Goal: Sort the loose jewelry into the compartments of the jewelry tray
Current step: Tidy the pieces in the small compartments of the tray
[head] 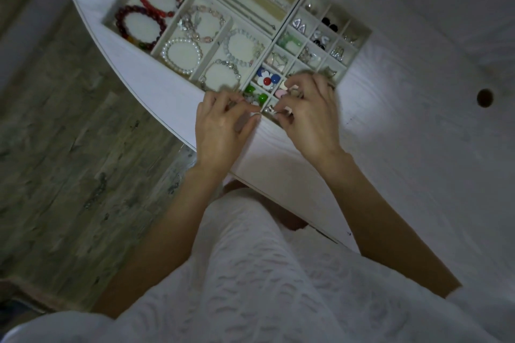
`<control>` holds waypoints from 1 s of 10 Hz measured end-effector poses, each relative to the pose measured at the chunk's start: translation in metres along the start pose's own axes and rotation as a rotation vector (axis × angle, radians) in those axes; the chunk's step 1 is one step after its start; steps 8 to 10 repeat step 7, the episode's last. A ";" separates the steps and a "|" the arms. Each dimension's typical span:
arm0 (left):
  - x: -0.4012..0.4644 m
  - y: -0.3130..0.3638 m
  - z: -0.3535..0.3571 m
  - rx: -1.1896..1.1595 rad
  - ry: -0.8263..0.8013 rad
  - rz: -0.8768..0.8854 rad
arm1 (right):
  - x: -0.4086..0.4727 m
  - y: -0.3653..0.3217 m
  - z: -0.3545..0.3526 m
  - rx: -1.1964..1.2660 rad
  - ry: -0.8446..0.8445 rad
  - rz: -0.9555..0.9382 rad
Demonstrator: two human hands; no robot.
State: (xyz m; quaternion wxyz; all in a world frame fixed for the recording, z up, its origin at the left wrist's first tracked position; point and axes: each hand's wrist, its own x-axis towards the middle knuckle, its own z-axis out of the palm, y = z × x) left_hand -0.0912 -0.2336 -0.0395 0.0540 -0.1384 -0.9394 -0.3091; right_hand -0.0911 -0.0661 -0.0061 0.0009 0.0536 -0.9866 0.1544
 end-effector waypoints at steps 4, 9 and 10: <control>0.000 -0.001 -0.001 0.011 -0.010 0.011 | 0.002 -0.007 -0.004 -0.076 -0.092 0.080; -0.004 0.004 -0.011 -0.032 -0.004 0.035 | -0.003 -0.001 -0.024 0.004 -0.009 0.126; -0.004 0.004 -0.011 -0.032 -0.004 0.035 | -0.003 -0.001 -0.024 0.004 -0.009 0.126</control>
